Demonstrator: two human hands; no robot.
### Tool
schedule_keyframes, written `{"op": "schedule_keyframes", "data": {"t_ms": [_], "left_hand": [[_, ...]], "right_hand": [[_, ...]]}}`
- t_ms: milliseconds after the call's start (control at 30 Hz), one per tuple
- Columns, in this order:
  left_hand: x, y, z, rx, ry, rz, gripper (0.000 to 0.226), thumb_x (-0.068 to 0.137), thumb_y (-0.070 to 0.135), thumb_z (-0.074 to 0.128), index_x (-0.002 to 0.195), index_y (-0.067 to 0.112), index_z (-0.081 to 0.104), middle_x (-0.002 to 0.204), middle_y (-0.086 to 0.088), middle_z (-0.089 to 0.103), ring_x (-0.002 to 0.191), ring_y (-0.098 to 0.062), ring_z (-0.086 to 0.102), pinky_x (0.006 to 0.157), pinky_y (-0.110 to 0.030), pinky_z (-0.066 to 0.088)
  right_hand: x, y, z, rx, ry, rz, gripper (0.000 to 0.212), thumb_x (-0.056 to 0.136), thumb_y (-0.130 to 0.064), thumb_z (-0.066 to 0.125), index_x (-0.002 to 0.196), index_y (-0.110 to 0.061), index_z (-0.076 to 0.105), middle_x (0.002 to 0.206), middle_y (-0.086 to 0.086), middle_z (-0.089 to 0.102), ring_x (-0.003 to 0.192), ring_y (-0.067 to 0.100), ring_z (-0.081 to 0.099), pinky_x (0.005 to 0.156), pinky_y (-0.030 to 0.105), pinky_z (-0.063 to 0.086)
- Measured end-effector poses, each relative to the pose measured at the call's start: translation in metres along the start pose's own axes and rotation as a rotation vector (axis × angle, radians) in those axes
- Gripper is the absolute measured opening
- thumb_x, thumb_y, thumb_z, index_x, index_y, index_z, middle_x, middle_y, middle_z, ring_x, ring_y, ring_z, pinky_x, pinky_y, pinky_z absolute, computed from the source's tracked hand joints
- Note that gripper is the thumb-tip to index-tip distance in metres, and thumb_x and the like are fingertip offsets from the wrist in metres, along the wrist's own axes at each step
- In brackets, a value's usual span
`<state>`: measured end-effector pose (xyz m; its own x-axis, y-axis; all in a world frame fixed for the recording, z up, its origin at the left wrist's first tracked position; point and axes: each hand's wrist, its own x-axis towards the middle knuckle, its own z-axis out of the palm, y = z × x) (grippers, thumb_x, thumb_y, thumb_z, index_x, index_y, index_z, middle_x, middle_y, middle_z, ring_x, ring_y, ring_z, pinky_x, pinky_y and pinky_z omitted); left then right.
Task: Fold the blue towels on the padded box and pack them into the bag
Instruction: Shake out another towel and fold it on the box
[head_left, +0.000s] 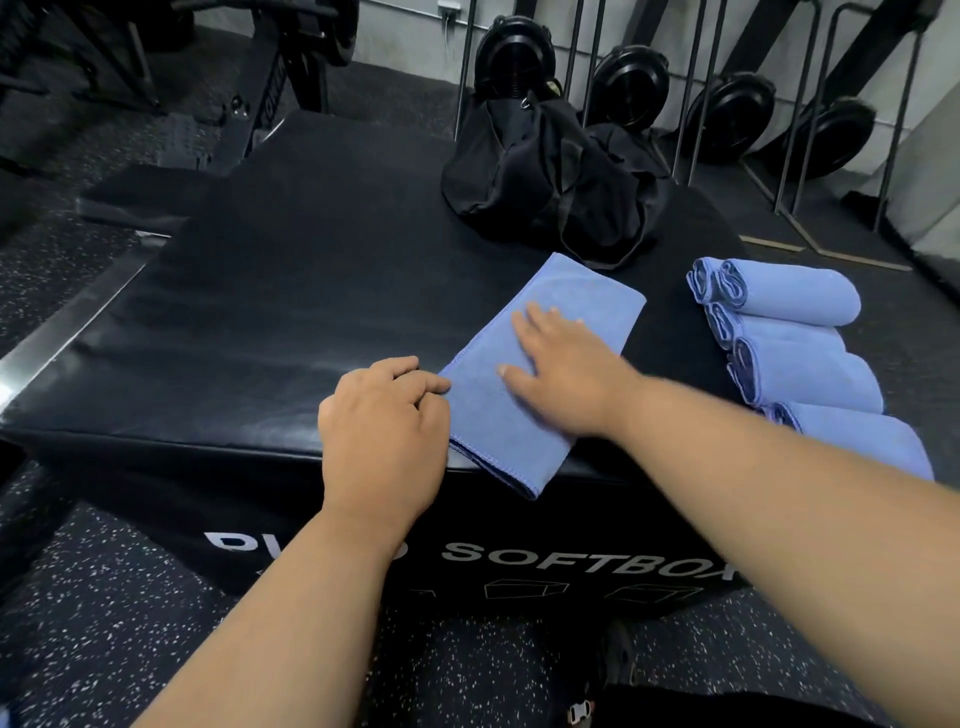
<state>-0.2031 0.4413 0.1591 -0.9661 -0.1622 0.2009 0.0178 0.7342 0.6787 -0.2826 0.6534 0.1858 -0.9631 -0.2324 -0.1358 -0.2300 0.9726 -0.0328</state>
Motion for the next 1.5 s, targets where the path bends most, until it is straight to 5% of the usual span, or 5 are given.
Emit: {"op": "schedule_keyframes", "data": {"t_ms": [400, 700, 900, 1267, 1500], "left_hand": [[-0.002, -0.008, -0.004, -0.005, 0.013, 0.038, 0.032, 0.096, 0.017, 0.061, 0.116, 0.038, 0.077, 0.144, 0.007, 0.06, 0.128, -0.021, 0.051, 0.106, -0.041, 0.036], [-0.015, -0.02, -0.025, 0.02, -0.287, 0.331, 0.054, 0.083, 0.048, 0.054, 0.136, 0.048, 0.066, 0.165, 0.014, 0.033, 0.151, -0.011, 0.02, 0.122, -0.032, 0.015], [-0.016, -0.029, -0.02, 0.152, -0.303, 0.369, 0.071, 0.076, 0.072, 0.057, 0.144, 0.048, 0.058, 0.163, 0.008, 0.038, 0.15, -0.017, 0.03, 0.127, -0.04, 0.024], [-0.023, -0.016, -0.024, 0.052, -0.28, 0.472, 0.042, 0.082, 0.027, 0.083, 0.121, 0.039, 0.076, 0.163, 0.008, 0.041, 0.148, -0.019, 0.034, 0.118, -0.035, 0.034], [-0.041, 0.016, -0.026, -0.068, -0.37, 0.469, 0.006, 0.093, 0.037, 0.07, 0.094, 0.035, 0.065, 0.107, 0.029, 0.069, 0.115, 0.007, 0.054, 0.092, -0.017, 0.043]], "right_hand": [[-0.105, -0.058, 0.031, 0.006, 0.025, -0.262, 0.102, 0.098, -0.069, 0.049, 0.169, -0.02, -0.005, 0.176, 0.004, -0.011, 0.162, 0.024, -0.012, 0.127, 0.036, -0.015], [-0.116, -0.038, 0.058, 0.125, 0.358, -0.322, 0.054, 0.096, -0.023, 0.045, 0.148, -0.011, 0.057, 0.154, 0.015, 0.055, 0.141, 0.039, 0.053, 0.119, 0.051, 0.034], [-0.121, -0.03, 0.057, 0.119, 0.337, -0.359, 0.073, 0.085, -0.018, 0.085, 0.151, -0.013, 0.053, 0.156, 0.012, 0.052, 0.143, 0.037, 0.051, 0.12, 0.053, 0.035], [-0.143, -0.023, 0.032, 0.546, 0.29, -0.15, 0.034, 0.104, -0.028, 0.056, 0.135, -0.03, 0.07, 0.136, -0.015, 0.07, 0.131, 0.003, 0.058, 0.118, 0.022, 0.037], [-0.179, 0.003, 0.021, 0.91, 0.353, 0.035, 0.012, 0.106, -0.029, 0.061, 0.103, -0.028, 0.072, 0.094, -0.004, 0.072, 0.091, 0.016, 0.067, 0.087, 0.034, 0.052]]}}
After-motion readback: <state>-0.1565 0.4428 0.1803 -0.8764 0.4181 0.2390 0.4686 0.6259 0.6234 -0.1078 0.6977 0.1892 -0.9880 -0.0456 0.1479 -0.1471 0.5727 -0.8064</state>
